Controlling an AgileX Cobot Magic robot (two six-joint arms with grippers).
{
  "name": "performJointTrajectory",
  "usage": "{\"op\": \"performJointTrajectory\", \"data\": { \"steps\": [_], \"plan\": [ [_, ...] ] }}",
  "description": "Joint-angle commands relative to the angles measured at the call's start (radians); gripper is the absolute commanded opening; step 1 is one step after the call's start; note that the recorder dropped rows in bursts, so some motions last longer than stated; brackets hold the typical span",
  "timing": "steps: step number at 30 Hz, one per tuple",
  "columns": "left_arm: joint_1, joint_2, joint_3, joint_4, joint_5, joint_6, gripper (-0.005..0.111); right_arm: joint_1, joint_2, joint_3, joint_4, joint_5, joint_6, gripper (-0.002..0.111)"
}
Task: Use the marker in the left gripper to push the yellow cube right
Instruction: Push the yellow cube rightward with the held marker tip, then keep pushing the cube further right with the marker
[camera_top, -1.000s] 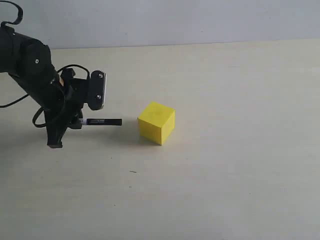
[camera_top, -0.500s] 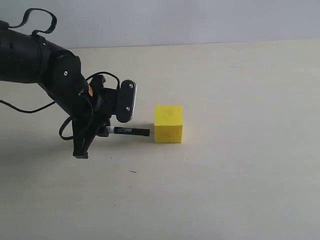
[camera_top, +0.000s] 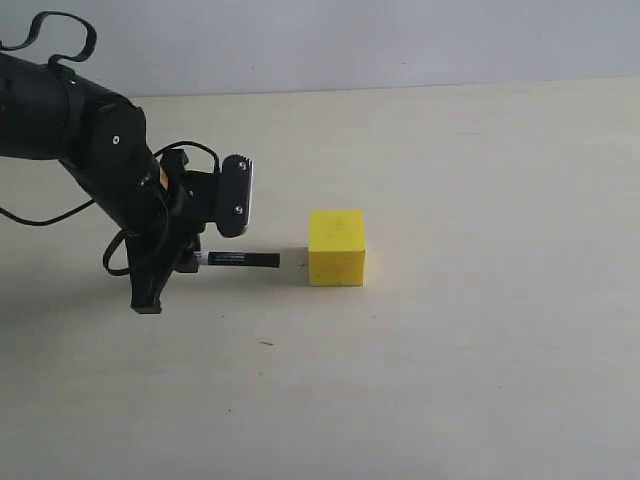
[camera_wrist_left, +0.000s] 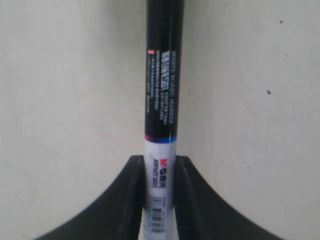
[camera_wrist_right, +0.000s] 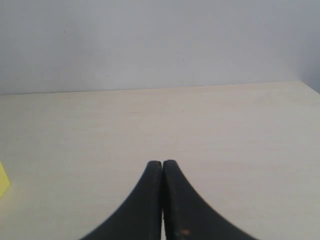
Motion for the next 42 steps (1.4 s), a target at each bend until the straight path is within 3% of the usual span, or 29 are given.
{"op": "performJointTrajectory", "data": {
  "steps": [1, 6, 15, 20, 24, 27, 29, 36, 42],
  "plan": [
    [0.001, -0.003, -0.004, -0.001, 0.013, -0.023, 0.000, -0.004, -0.006, 0.004, 0.003, -0.004, -0.008, 0.000],
    [0.022, -0.003, -0.004, -0.001, 0.032, -0.034, 0.000, -0.004, -0.006, 0.004, 0.003, -0.004, -0.008, 0.000],
    [0.124, -0.003, -0.006, 0.030, 0.019, -0.034, 0.000, -0.004, -0.006, 0.004, 0.003, -0.004, -0.008, 0.000],
    [0.136, -0.003, -0.006, 0.033, -0.018, -0.030, 0.000, -0.004, -0.006, 0.004, 0.003, -0.004, -0.008, 0.000],
    [0.073, 0.013, -0.006, 0.029, -0.047, -0.012, 0.000, -0.004, -0.006, 0.004, 0.007, -0.004, -0.008, 0.000],
    [-0.081, 0.076, -0.061, -0.006, -0.102, -0.037, 0.000, -0.004, -0.006, 0.004, 0.007, -0.004, -0.008, 0.000],
    [-0.134, 0.099, -0.116, -0.006, -0.083, -0.088, 0.000, -0.004, -0.006, 0.004, 0.007, -0.004, -0.008, 0.000],
    [-0.096, 0.100, -0.131, -0.004, -0.014, -0.136, 0.000, -0.004, -0.006, 0.004, 0.007, -0.004, -0.008, 0.000],
    [-0.208, 0.201, -0.252, -0.028, -0.073, -0.192, 0.000, -0.004, -0.006, 0.004, 0.007, -0.004, -0.008, 0.000]
  ]
}}
